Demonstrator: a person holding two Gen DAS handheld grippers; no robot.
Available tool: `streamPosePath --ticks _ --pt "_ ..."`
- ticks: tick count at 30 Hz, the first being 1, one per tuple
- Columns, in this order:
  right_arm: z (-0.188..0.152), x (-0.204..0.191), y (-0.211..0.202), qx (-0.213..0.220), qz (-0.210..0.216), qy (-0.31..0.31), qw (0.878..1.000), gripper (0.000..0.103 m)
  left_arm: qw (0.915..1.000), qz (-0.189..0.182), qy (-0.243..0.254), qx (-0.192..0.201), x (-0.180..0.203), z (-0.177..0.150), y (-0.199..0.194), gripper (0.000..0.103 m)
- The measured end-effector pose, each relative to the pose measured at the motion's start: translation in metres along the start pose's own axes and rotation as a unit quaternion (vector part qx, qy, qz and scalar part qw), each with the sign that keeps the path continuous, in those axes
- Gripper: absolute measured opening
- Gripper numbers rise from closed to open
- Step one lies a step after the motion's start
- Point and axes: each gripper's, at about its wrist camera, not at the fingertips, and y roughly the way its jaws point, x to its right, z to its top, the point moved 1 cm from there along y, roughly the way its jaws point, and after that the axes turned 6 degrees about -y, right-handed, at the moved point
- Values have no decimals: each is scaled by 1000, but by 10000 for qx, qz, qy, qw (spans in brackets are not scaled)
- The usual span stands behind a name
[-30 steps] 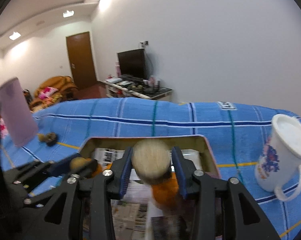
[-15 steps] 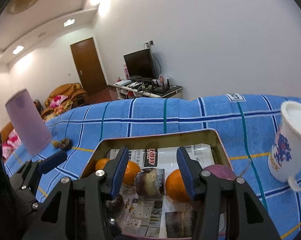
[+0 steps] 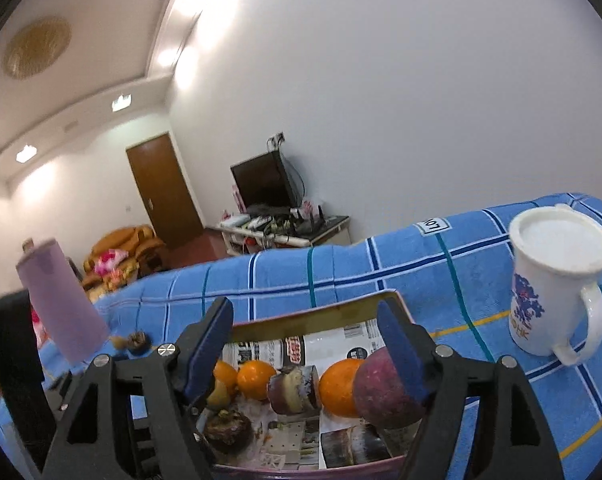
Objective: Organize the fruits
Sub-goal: 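Lift both tools away from the pink tin box toward the kettle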
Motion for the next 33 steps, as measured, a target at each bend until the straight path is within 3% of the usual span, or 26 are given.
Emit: streamPosePath --ticks 11,22,27,33 --pt "-5 -20 -13 534 -612 -583 9950 76 9970 556 122 532 -17 3 -13 103" --pt "-3 -23 -23 742 -782 -589 9924 76 9935 711 123 882 -26 1 -29 103" --pt "-5 -29 -27 786 -784 -672 9916 76 9943 652 267 802 -28 -1 -32 103" --pt "-9 -37 -29 773 -710 -719 9919 76 9922 736 825 571 -43 -3 -25 103"
